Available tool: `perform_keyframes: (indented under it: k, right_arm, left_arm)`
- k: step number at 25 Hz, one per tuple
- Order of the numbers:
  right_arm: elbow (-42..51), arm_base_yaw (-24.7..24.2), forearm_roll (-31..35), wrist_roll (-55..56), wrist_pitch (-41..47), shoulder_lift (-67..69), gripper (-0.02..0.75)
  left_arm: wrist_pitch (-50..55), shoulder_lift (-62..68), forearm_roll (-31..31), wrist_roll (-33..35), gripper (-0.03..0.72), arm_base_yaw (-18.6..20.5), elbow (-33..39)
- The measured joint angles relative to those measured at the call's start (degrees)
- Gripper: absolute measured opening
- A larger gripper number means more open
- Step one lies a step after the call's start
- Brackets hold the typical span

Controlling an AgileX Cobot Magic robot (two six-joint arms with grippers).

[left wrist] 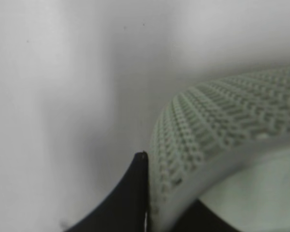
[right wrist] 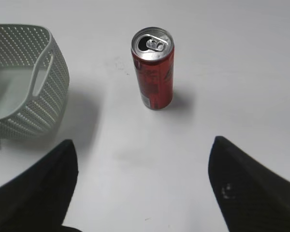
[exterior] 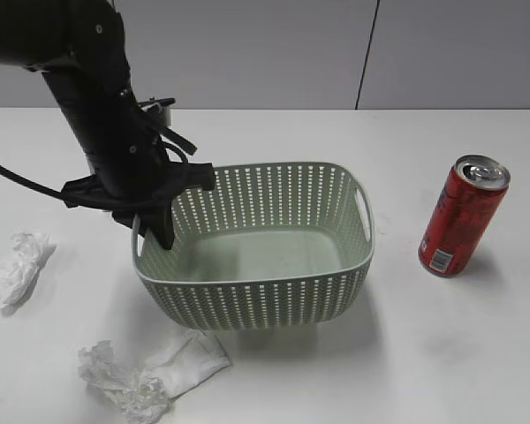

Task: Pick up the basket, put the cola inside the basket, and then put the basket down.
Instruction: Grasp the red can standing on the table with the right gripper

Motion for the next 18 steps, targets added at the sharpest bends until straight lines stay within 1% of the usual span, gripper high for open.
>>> perform_keyframes:
  k: [8,10,13,16,18]
  right_arm:
    - [-20.0,0.1,0.9,0.1,6.3,24.8,0.64]
    - [-24.6,0.8,1.0,0.2,7.5,30.2,0.64]
    - [-29.7,4.3,0.0,1.5,8.4,38.3,0.64]
    - [-33.5,8.6,-5.0,3.9,9.0,45.6,0.64]
    - [-35.3,9.6,-7.2,5.0,9.2,49.9,0.64]
  left_arm:
    - [-0.4,0.0,0.8,0.0,-0.004,0.0,0.0]
    - [-0.9,0.0,1.3,0.0,-0.004,0.0,0.0]
    - [-1.9,0.0,2.0,0.0,-0.004,0.0,0.0]
    - [-2.0,0.0,2.2,0.0,-0.004,0.0,0.0]
    - [-2.0,0.0,2.2,0.0,-0.004,0.0,0.0]
